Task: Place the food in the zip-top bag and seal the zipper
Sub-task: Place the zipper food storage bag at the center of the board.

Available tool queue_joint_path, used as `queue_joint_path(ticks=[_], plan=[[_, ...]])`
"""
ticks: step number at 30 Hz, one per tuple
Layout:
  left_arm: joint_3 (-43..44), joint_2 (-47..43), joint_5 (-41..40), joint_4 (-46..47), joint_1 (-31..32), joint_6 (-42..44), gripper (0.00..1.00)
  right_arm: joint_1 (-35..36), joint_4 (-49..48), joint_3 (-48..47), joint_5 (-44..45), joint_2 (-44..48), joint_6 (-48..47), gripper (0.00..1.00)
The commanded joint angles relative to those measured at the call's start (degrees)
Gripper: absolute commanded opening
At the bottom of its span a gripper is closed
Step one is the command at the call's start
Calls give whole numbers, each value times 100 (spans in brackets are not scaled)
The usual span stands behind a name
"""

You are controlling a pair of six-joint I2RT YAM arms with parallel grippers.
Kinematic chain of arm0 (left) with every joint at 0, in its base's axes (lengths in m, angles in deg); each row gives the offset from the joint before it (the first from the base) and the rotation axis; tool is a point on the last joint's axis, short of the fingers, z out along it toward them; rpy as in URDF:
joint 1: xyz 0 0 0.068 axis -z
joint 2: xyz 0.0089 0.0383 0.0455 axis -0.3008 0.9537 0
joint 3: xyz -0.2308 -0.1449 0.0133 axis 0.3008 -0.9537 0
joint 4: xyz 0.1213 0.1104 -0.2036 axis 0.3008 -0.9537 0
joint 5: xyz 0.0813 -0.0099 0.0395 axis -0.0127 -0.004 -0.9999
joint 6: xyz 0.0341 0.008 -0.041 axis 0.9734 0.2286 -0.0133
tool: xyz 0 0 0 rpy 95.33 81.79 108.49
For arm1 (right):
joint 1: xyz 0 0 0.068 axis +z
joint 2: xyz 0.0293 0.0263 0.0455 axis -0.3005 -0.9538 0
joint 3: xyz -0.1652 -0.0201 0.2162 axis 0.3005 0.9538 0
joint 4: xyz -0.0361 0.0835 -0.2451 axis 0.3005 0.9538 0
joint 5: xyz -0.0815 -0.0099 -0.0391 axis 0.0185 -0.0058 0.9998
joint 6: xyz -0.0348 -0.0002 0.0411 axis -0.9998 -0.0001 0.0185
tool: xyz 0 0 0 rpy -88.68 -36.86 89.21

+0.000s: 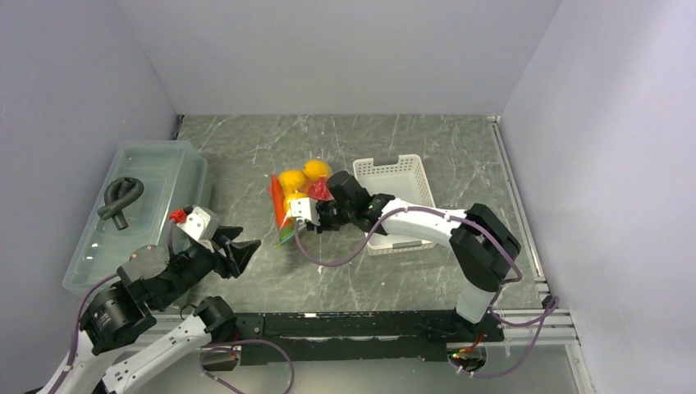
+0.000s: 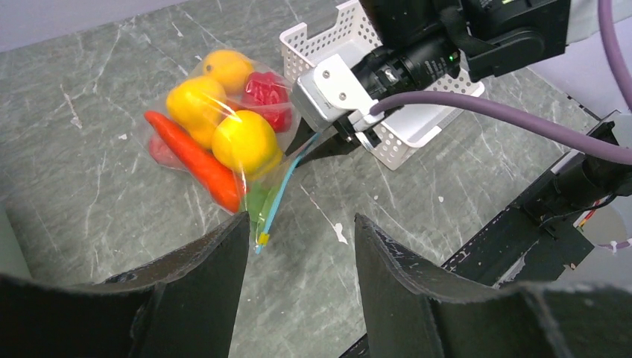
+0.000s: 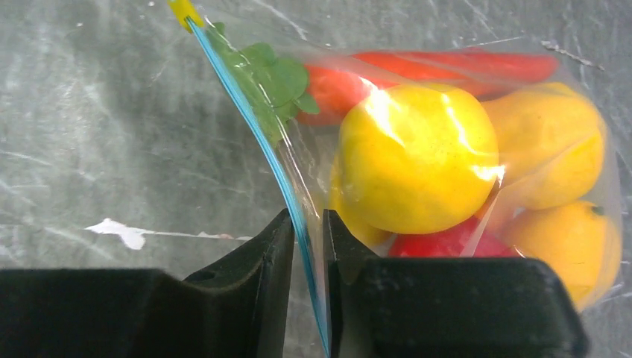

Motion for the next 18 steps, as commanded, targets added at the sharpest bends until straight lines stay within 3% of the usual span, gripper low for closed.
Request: queue_joint_path(ticks=[1,10,14,16,18], plan=[[40,173,26,168,-20,-31,59,134,-503,216,24,486,419,27],[45,409,63,167,-20,-79,59,335,-83,223,281,1198,855,53],[42,468,-25,168,-29,-150,62,336,126,255,386,1695,1018,57],[43,478,-93,151,-31,-201,70,336,305,243,459,1909,1141,58],[28,486,-112,156,-31,-208,72,329,388,292,609,2160,1304,59]])
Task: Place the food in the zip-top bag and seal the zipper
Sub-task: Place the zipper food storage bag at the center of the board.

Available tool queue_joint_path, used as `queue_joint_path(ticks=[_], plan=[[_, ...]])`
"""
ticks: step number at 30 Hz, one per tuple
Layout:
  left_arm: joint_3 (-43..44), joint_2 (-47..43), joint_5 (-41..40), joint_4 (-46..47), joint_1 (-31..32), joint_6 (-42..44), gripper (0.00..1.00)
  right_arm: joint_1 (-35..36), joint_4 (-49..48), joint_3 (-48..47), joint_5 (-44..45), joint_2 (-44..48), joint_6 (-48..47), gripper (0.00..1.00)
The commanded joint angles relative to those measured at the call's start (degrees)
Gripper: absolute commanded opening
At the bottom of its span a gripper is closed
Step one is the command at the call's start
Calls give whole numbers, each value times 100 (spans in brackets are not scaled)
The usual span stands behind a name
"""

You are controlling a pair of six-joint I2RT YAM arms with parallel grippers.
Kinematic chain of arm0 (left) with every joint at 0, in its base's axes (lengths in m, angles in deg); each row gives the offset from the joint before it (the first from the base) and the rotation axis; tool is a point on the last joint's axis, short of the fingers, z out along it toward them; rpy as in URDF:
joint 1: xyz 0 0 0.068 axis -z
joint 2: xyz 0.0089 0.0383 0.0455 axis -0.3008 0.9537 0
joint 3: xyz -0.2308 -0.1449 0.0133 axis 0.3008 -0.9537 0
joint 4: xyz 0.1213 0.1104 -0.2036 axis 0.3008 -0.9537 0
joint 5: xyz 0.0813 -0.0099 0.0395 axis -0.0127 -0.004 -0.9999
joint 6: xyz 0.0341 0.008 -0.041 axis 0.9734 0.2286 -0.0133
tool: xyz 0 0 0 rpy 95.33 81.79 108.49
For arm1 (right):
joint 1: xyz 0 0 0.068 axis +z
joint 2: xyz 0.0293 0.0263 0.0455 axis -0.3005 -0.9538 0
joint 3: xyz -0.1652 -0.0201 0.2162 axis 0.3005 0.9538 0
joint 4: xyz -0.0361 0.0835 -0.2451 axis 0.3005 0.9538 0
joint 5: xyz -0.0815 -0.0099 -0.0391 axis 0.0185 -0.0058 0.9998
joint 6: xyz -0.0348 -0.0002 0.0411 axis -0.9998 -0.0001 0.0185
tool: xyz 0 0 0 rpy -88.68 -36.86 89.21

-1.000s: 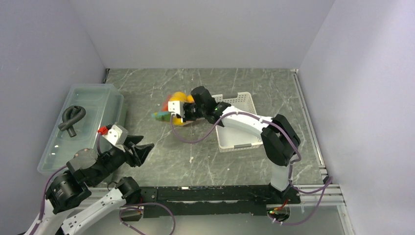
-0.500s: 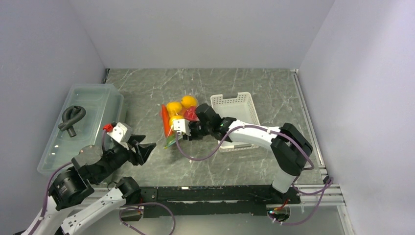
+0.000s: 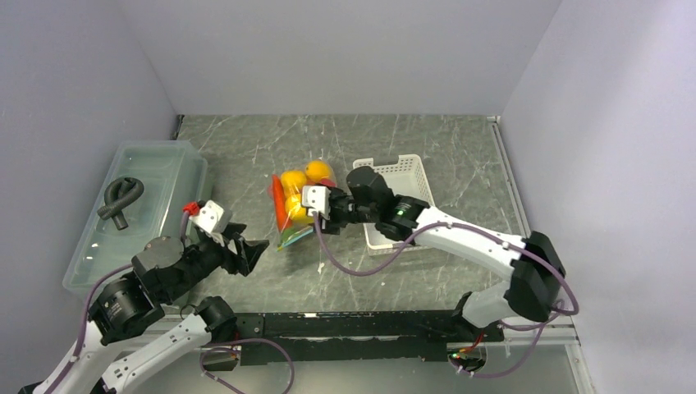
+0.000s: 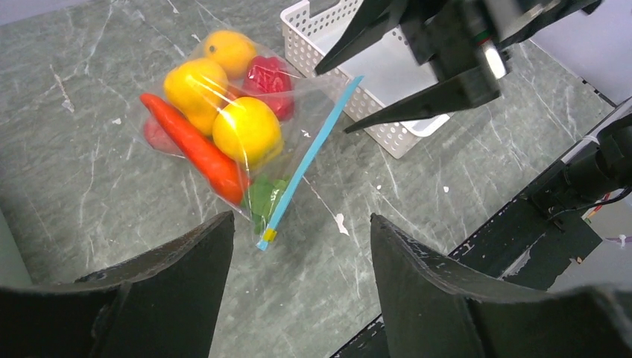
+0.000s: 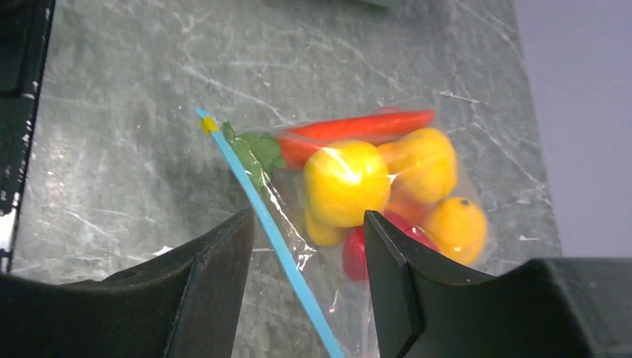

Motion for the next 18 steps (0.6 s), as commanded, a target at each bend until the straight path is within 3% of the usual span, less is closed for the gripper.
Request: queue_joint_path(ticks=[1,2,4,5,14,18], plan=[[29,93,-136,167,-27,-168,73,-3,185,86,283,640,454,60],[26,111,-156,166,-29,-172,74,-3,90,208,406,804,558,62],[41,169,-219,160,-25,-187,94,-22,-39,460,645,1120,828,65],[50,201,-235,160,-20,-195,99,-41,-8,528,762,1270,940,65],[308,680,-213,147,-30,-280,100,-276,108,1119,2254,2373,2463,73],[378,855,-390,295,-21,-387,100,-305,235,1395,2914,2994,3168,86]])
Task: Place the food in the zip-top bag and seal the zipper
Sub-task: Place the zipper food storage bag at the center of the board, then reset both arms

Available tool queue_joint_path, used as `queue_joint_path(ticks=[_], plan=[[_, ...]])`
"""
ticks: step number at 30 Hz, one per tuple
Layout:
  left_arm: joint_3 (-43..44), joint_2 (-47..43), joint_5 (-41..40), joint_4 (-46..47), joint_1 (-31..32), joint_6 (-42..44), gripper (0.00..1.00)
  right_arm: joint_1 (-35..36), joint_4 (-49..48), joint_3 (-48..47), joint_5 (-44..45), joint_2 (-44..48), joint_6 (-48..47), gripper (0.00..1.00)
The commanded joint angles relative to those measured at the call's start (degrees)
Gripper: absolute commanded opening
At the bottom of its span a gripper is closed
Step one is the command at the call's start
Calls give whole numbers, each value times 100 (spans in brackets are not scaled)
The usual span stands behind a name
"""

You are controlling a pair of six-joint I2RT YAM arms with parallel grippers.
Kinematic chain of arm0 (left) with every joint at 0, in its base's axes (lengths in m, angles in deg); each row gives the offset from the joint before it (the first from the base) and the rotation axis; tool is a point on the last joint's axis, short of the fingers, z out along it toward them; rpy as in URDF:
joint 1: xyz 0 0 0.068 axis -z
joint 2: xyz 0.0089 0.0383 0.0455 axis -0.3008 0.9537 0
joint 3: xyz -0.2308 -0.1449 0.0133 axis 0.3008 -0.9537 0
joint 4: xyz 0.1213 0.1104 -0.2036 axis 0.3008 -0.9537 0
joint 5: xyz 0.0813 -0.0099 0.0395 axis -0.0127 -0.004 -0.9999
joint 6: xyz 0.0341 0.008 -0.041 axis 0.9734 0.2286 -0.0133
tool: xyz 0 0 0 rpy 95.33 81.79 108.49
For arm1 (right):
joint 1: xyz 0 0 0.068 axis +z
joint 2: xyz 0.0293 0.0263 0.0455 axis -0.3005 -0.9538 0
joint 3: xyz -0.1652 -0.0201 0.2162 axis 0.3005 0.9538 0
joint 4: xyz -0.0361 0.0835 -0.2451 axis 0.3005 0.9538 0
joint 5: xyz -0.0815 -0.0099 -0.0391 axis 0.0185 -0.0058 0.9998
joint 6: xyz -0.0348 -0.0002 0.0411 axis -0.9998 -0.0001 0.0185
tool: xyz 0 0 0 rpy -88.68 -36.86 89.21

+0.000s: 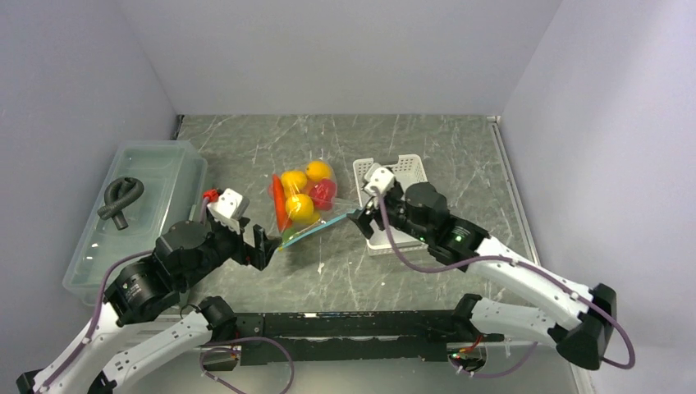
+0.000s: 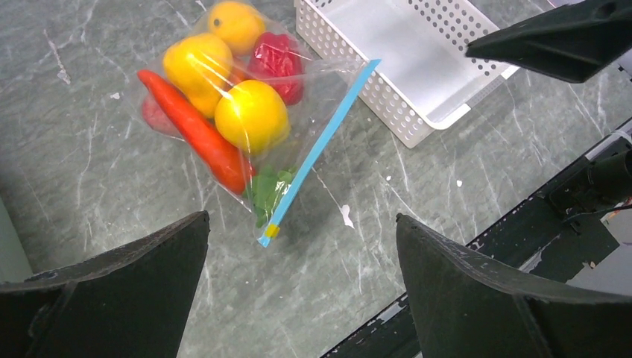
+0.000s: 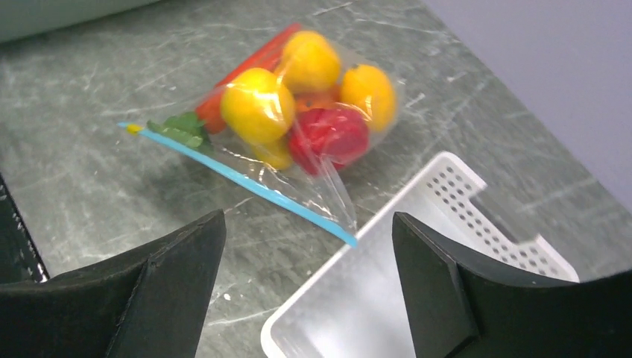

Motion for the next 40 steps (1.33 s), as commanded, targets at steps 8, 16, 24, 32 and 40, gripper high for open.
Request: queue_joint_path(ticks=[8,16,24,32,40], plan=[[496,584,-246,431,-23,-191,100,-43,1287,105,2547,1281,2478,100],[601,915,-305,671,-24,-130,100,-42,2769,-178,4001,1446,3772,100],[945,1426,-55,677,-25,-255,100,-39,3154,-429,4250,1547,4123,100],[1138,1685,81,701,-18,-494,100,-42,2927,-524,4129,1809,3805,100],[1075,1835,62,887,-24,-521,100,-41,2956,-536,4185,1817,3750,100]])
